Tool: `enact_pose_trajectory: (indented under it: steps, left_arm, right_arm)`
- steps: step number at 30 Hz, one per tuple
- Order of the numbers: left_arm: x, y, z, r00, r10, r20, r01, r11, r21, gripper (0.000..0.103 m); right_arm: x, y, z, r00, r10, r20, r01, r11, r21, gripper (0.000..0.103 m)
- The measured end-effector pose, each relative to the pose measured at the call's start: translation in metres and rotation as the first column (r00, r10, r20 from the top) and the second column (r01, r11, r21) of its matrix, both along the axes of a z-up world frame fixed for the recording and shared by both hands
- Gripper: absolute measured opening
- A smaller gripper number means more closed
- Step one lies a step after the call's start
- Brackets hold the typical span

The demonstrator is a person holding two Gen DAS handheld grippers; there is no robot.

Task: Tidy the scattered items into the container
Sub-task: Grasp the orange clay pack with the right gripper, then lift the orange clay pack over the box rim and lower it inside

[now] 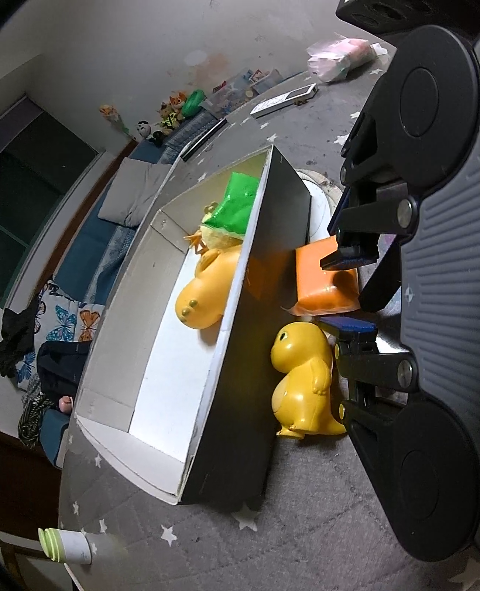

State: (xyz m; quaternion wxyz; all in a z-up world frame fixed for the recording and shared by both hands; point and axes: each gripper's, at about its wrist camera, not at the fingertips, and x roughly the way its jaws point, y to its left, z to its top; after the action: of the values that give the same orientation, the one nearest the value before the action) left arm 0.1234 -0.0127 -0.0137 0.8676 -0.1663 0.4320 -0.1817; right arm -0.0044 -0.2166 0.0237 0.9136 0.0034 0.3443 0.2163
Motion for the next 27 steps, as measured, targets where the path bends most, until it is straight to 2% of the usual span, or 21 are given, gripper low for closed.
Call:
enact_pose_trajectory:
  steps: [3, 8, 19, 27]
  left_arm:
    - [0.002, 0.0, -0.004, 1.0, 0.005, -0.019, -0.005, 1.0, -0.006, 0.033]
    - [0.006, -0.003, -0.007, 0.999, -0.009, -0.038, 0.008, 0.999, -0.033, 0.034]
    - [0.0, -0.001, -0.003, 1.0, -0.011, -0.02, 0.011, 0.999, -0.032, 0.033]
    - [-0.016, -0.001, 0.026, 0.997, -0.023, 0.071, 0.024, 1.0, -0.018, 0.032]
  right_arm:
    - [0.0, 0.0, -0.001, 1.0, 0.001, 0.003, -0.001, 1.0, -0.005, 0.067]
    - [0.001, 0.004, -0.002, 1.0, 0.004, 0.013, -0.004, 1.0, -0.023, 0.065]
    - [-0.004, 0.005, 0.001, 1.0, 0.006, 0.022, -0.006, 1.0, -0.027, 0.061]
    - [-0.014, 0.003, 0.025, 0.996, 0.006, 0.091, -0.005, 1.0, -0.008, 0.061]
